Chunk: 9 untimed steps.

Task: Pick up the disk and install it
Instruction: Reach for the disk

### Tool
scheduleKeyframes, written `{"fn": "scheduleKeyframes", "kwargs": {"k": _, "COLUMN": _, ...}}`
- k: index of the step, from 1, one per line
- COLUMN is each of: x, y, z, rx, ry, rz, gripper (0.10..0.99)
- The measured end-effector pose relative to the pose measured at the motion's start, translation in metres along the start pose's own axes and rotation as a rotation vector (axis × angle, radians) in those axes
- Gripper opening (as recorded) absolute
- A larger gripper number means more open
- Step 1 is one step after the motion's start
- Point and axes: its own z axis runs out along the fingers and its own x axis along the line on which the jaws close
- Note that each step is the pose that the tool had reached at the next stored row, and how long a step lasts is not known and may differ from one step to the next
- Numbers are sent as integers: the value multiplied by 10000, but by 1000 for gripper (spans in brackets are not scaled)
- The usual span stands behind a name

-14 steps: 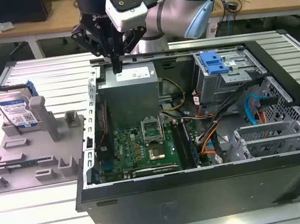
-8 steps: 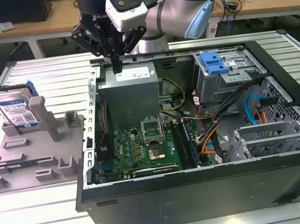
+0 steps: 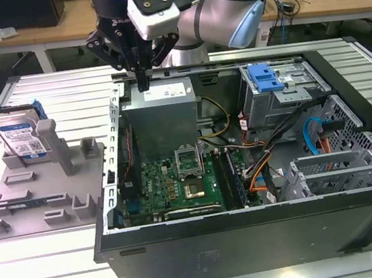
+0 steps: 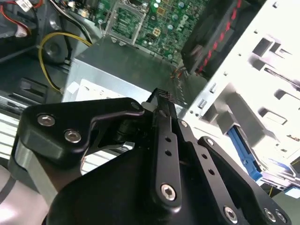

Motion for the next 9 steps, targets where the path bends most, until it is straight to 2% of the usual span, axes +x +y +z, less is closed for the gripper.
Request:
{"fn": "scheduleKeyframes", "kwargs": {"k": 1, "x": 80, "y": 17, "z": 4, "rx": 9, "ry": 1, "rz": 0, "gripper": 106}}
{"fn": "scheduleKeyframes", "kwargs": {"k": 3, "x": 150, "y": 35, "z": 8, "rx": 16, "ry": -1, "rz": 0, "gripper": 106}}
{"fn": "scheduleKeyframes", "kwargs": {"k": 6, "x": 366, "y": 97, "z": 18, "rx": 27, "ry": -2, "rz": 2, "gripper": 106}}
{"fn": "scheduleKeyframes", "kwargs": {"k": 9, "x": 466, "y": 127, "z": 23, "rx": 32, "ry": -3, "rz": 0, "gripper": 106}}
